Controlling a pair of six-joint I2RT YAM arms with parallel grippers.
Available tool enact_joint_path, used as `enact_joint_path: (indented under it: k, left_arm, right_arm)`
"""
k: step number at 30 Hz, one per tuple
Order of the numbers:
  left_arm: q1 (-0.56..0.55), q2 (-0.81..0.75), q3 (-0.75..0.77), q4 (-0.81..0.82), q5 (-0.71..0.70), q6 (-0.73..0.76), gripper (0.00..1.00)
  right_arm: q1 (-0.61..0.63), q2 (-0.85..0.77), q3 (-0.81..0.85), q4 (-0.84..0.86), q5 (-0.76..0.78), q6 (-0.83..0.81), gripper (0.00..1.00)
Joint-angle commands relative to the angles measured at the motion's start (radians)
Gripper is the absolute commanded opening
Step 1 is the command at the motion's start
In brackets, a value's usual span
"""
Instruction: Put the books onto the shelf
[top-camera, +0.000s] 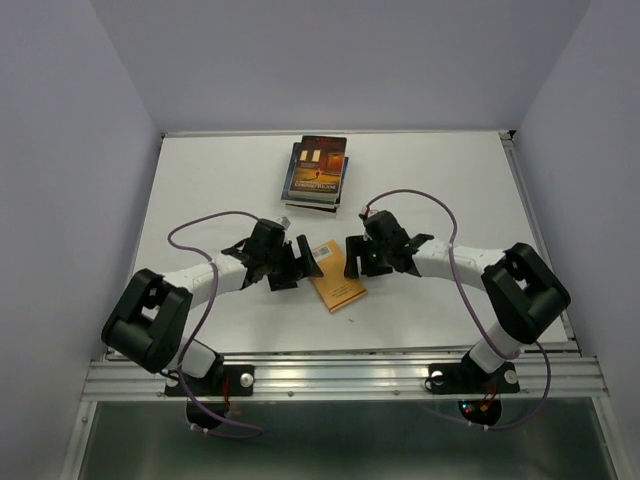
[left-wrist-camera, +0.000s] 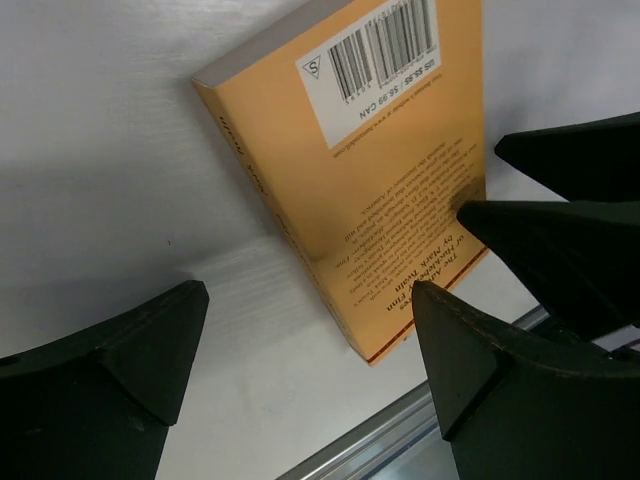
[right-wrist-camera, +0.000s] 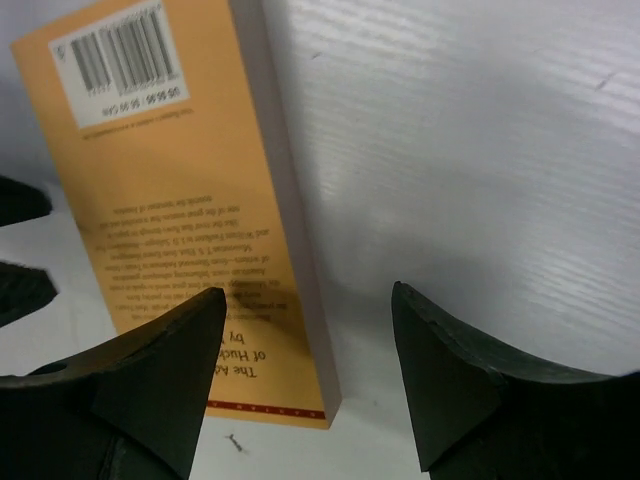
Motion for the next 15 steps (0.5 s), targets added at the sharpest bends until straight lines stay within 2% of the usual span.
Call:
enact_joint_path:
  k: [1, 3, 6, 10, 11, 15]
  left_arm:
    - [-0.039, 0.052, -0.014, 0.074, 0.028, -0.029, 0.95]
    - [-0.061, 0.073, -0.016, 0.107, 0.040, -0.030, 0.95]
    - [-0.110, 0.141, 0.001, 0.156, 0.080, -0.038, 0.95]
    - [-0.131, 0.215, -0.009, 0.297, 0.214, -0.082, 0.93]
    - [-0.131, 0.212, -0.022, 0.337, 0.237, -0.097, 0.93]
    - [-0.131, 0.157, -0.026, 0.443, 0.281, -0.121, 0.93]
  right_arm:
    - [0.002, 0.011, -0.024, -0.009, -0.186, -0.024, 0.72]
    - [0.002, 0.019, -0.046, -0.009, -0.193, -0.024, 0.70]
    - [0.002, 0.031, -0.073, -0.010, -0.223, -0.006, 0.60]
    - [0.002, 0.045, -0.099, 0.000, -0.284, 0.023, 0.47]
    - [0.002, 0.048, -0.104, 0.002, -0.298, 0.025, 0.42]
    - [0.002, 0.057, -0.112, 0.008, -0.325, 0.017, 0.37]
